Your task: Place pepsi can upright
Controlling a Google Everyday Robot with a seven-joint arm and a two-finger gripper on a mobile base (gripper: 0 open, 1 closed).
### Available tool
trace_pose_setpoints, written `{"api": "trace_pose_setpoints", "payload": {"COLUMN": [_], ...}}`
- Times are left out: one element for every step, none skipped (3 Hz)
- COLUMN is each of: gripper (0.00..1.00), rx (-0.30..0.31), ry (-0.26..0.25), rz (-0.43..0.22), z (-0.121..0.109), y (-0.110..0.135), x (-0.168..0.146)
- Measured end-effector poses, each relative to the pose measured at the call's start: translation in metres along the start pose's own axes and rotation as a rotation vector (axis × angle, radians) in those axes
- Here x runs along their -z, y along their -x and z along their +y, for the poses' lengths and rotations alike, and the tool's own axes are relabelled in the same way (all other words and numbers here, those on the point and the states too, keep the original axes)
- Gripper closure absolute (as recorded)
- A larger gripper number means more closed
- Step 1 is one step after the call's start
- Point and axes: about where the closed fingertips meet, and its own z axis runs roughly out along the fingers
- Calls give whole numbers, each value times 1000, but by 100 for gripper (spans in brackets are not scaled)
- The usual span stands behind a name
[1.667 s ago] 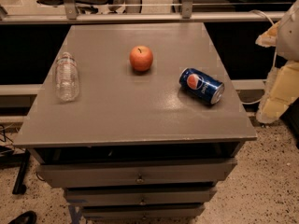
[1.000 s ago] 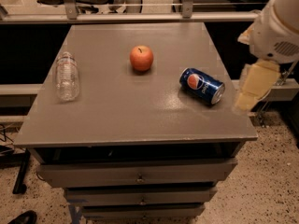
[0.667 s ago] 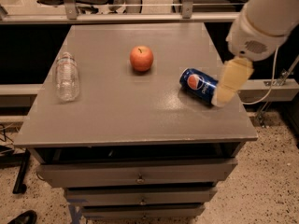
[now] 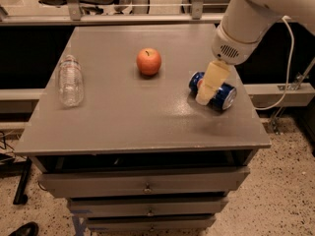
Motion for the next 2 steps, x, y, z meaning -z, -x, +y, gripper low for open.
{"api": "trace_pose_setpoints", "payload": {"gripper": [0, 0], "rx": [-53, -88], "ry": [12, 37], "rz": [17, 35], "z": [-2, 1], "y": [10, 18], "x": [-21, -41]}}
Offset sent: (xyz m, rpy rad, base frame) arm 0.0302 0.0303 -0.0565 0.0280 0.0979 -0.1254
